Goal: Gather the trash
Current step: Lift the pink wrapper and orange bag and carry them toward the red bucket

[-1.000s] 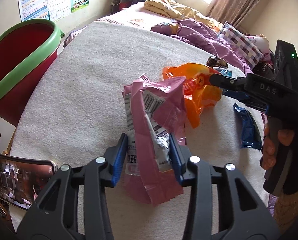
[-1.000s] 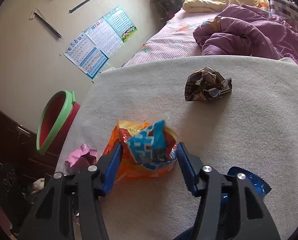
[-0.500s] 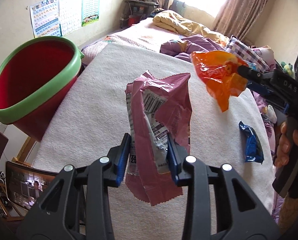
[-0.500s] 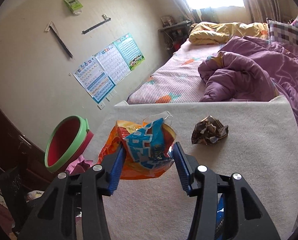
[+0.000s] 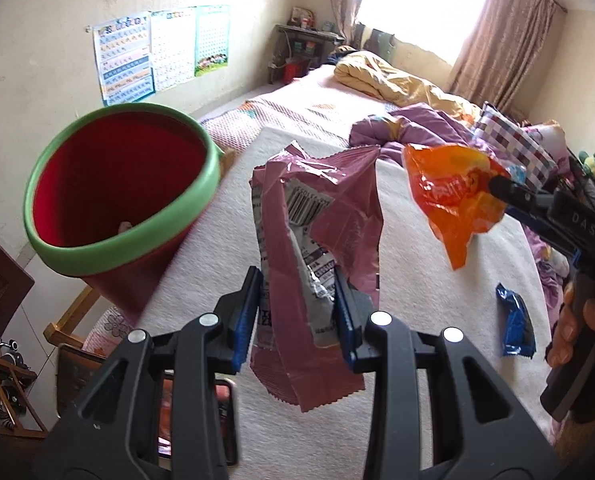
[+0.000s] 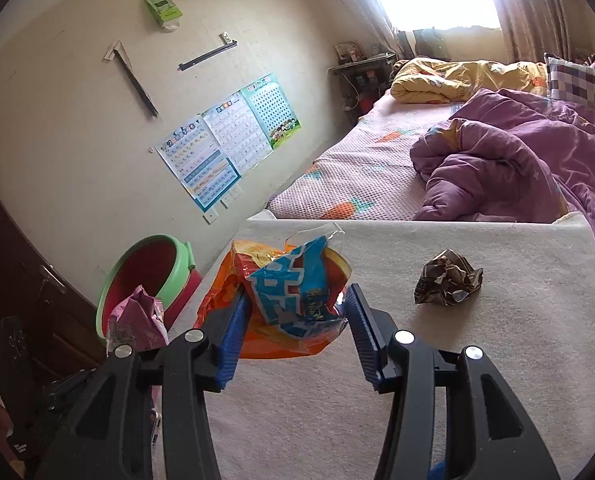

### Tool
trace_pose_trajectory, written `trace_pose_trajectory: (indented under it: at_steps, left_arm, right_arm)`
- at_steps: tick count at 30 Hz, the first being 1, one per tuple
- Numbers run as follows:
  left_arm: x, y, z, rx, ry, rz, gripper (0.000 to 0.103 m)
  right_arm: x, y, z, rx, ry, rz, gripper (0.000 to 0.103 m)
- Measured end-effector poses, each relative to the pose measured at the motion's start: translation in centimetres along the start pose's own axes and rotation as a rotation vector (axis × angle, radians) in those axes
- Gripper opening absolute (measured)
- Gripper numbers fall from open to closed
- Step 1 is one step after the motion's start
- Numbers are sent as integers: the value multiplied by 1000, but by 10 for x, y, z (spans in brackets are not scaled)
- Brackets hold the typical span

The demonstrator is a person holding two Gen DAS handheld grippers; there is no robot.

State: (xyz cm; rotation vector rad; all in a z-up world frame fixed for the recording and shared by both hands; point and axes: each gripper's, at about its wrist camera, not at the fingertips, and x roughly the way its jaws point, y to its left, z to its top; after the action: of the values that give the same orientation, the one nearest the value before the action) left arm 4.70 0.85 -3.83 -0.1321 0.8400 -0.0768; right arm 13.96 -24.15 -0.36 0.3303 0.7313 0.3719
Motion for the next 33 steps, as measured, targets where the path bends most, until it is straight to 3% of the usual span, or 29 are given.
trace_pose_trajectory:
  at_steps: [15, 24, 33]
  left_arm:
    - [-25, 65, 21, -132, -88, 128, 34]
    - [-26, 74, 29, -143, -102, 154, 34]
    - [-31, 84, 41, -146, -132, 197, 34]
  right_arm:
    - [22, 51, 1, -81, 26, 94, 47]
    - [38, 72, -1, -118, 57, 124, 48]
    - [39, 98, 14, -187, 17, 171, 48]
